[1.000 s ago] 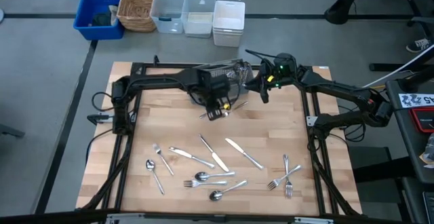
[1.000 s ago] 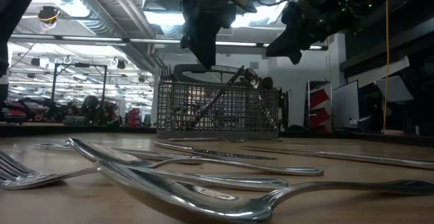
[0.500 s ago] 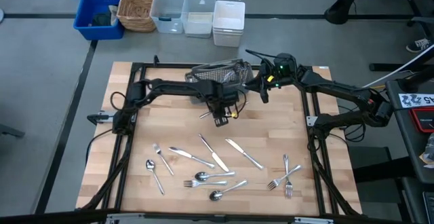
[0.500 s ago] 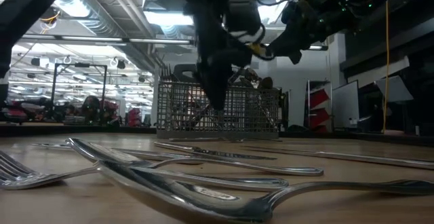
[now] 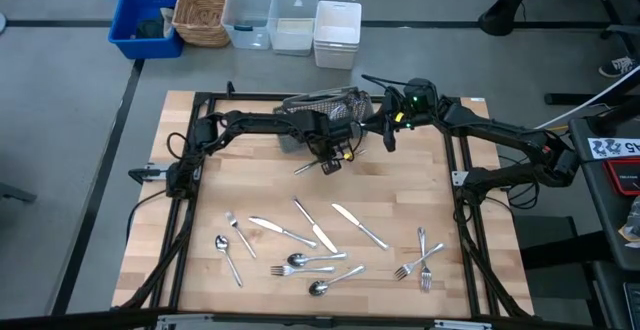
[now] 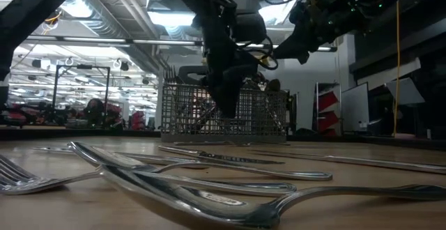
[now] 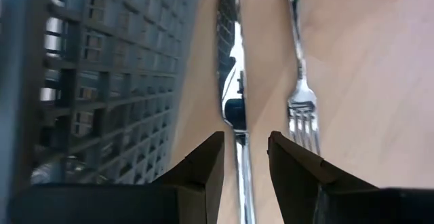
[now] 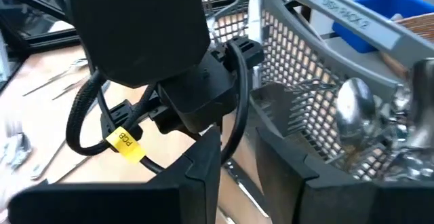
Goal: Sort silverware
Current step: Move the dishwasher utensil holder
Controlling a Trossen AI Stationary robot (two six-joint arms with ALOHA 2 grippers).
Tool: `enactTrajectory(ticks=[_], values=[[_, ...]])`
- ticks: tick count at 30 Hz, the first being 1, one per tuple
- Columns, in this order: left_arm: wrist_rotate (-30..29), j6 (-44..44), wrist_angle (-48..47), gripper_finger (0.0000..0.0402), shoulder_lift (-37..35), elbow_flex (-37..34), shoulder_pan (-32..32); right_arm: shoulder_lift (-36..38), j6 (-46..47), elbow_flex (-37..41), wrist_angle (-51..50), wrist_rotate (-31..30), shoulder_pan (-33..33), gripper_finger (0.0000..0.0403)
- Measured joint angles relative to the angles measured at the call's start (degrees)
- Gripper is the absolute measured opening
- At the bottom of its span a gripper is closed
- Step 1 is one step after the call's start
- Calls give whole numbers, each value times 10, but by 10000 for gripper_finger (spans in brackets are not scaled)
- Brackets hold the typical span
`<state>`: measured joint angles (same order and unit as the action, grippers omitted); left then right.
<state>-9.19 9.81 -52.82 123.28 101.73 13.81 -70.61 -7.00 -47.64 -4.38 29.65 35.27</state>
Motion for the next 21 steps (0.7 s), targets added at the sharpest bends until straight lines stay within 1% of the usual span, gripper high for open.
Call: enactTrajectory(ticks=[5,8,12,18,21], values=[[2,-5,-4,101,1,-1,-2,0,-14,0,0,-31,0,92],[0,5,-21,101,1,-1,-11,0,-10,0,-1,-62,0,92],[2,9,-36,101,1,-1,-28,14,-10,0,-2,-86,10,92],[1,24,-34,101,1,-1,-49,45,-9,0,-6,-96,41,92],[-13,27,-23,101,1,-1,-56,57,-9,0,-5,-96,53,92]])
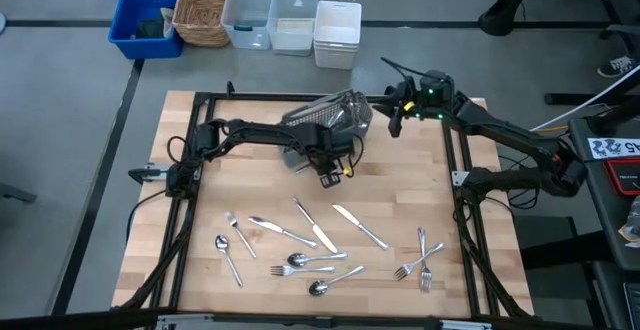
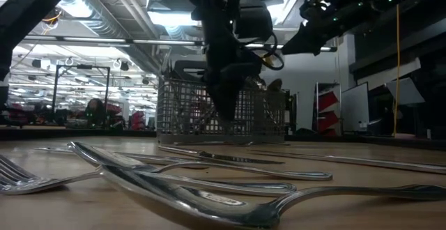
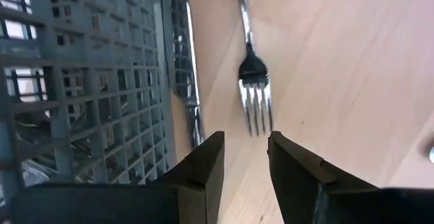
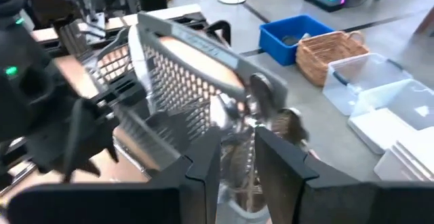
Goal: Sort silverware
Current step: Move the dishwasher utensil holder
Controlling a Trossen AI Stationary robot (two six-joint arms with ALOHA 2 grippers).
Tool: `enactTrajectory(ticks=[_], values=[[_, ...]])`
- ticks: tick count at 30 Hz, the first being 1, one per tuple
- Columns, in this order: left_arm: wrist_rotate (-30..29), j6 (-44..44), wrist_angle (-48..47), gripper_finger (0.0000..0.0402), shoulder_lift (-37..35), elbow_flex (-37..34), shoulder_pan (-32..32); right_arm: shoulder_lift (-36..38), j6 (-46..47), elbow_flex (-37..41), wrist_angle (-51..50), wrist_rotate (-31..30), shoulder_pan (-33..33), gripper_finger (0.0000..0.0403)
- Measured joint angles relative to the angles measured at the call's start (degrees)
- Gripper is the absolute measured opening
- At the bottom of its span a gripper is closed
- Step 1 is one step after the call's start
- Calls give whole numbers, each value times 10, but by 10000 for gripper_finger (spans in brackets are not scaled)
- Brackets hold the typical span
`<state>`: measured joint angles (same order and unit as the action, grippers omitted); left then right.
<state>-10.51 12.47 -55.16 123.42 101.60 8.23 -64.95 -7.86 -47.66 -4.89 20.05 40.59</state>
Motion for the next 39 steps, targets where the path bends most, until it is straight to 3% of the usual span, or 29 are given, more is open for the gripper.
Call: enactTrajectory(ticks=[13,19,23,39], values=[[-6,26,52,101,-43,0,0,4,0,0,0,0,3,92],[82,56,32,101,-53,0,-19,4,0,0,0,1,3,92],[89,43,-4,101,-33,0,-44,4,0,0,-1,1,3,92],[-116,16,-30,101,-21,-77,-13,4,-16,0,-35,-1,3,92]])
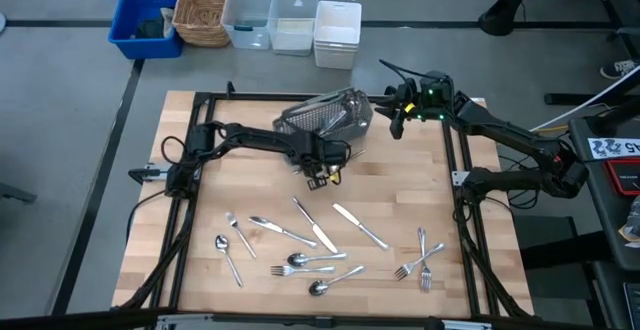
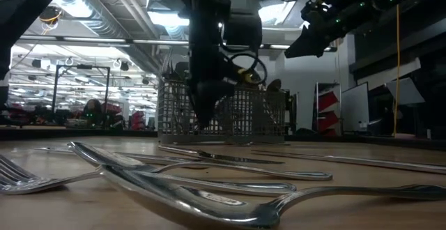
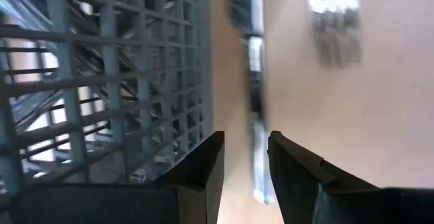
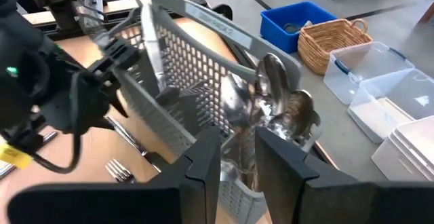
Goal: Sort silverware
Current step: Move the dishwasher utensil holder, then put the silver knife into the dishwasher utensil holder
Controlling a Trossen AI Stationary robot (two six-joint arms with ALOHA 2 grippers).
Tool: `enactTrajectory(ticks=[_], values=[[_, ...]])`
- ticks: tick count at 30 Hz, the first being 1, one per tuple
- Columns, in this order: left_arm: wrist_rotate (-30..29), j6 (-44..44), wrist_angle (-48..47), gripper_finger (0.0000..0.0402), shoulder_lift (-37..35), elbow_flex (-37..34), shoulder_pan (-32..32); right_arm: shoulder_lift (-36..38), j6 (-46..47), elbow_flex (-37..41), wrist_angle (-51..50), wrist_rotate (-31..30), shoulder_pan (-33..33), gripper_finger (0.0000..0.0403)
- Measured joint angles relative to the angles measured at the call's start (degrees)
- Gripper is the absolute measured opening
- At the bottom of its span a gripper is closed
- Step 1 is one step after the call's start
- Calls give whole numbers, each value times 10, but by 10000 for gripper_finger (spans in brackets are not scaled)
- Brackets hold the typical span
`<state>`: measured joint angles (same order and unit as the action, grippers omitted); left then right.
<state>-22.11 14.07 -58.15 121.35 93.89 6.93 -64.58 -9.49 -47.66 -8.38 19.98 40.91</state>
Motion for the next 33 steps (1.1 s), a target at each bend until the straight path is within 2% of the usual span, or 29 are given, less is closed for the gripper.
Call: enactTrajectory(ticks=[6,15,18,30,33], values=[[-32,-52,42,101,1,-7,32,0,0,0,0,-10,0,92],[-40,-143,75,101,-1,-8,92,0,-1,0,1,-15,0,92],[-35,-147,75,101,-1,-3,102,0,-1,0,1,-15,0,92],[-17,-143,59,101,-40,24,69,0,0,0,1,-15,0,92],[12,-113,64,101,-59,24,58,0,0,0,1,-15,0,92]])
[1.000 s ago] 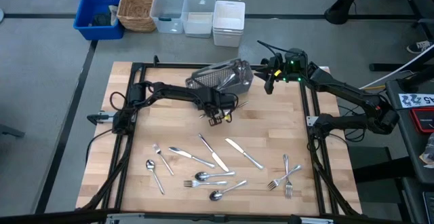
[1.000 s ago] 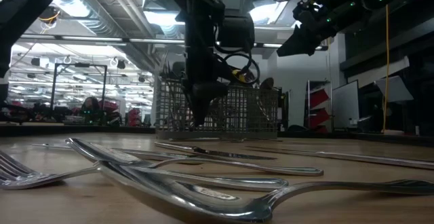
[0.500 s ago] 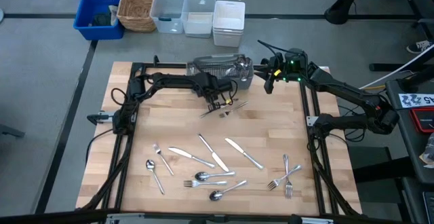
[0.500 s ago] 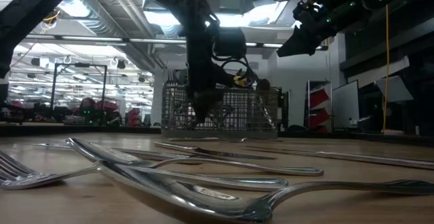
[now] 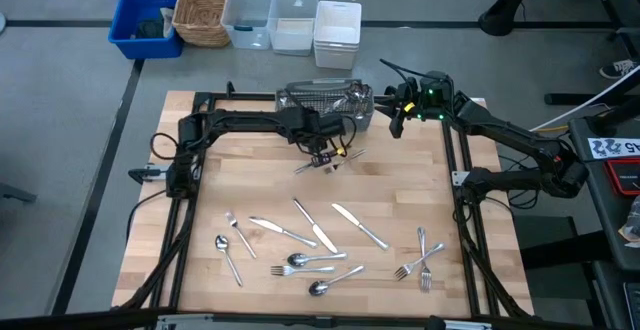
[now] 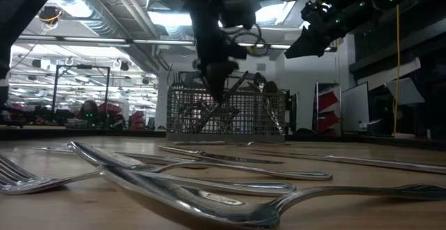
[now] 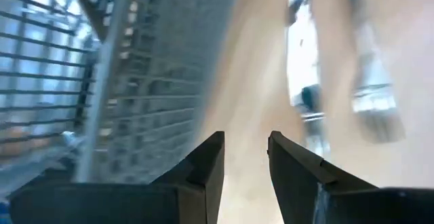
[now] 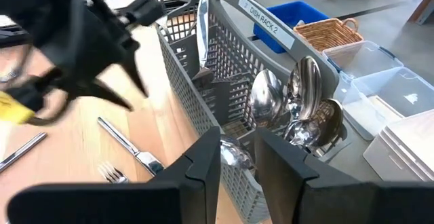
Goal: Sort silverware
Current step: Put the silver knife into the dishwasher utensil holder
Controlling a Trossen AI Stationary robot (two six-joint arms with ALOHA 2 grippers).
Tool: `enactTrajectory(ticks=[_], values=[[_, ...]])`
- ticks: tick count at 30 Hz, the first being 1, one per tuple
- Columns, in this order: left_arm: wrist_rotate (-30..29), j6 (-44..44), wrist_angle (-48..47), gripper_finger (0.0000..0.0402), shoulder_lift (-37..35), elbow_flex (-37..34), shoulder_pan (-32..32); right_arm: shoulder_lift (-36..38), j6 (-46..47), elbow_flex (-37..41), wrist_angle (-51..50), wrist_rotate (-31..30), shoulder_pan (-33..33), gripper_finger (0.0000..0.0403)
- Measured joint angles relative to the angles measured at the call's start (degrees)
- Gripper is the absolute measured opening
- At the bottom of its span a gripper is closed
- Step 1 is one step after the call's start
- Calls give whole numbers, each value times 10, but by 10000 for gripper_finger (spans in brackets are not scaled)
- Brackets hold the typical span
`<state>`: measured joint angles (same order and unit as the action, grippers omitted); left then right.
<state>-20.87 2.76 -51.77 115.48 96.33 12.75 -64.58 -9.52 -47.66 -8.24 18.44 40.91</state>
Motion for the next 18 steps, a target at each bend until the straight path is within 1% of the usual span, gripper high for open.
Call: enactTrajectory(ticks=[3,6,9,12,14,18], values=[[52,58,8,101,-2,1,-13,0,0,0,0,0,0,92],[84,107,22,101,6,-8,-25,0,0,0,-1,0,0,92],[94,127,48,101,8,-41,-34,0,0,0,-1,1,0,92],[95,153,98,101,8,-71,-34,0,0,0,-1,1,0,92],[96,167,108,101,8,-80,-28,0,0,0,-1,1,0,92],[98,166,124,101,12,-93,-16,0,0,0,-1,1,0,92]])
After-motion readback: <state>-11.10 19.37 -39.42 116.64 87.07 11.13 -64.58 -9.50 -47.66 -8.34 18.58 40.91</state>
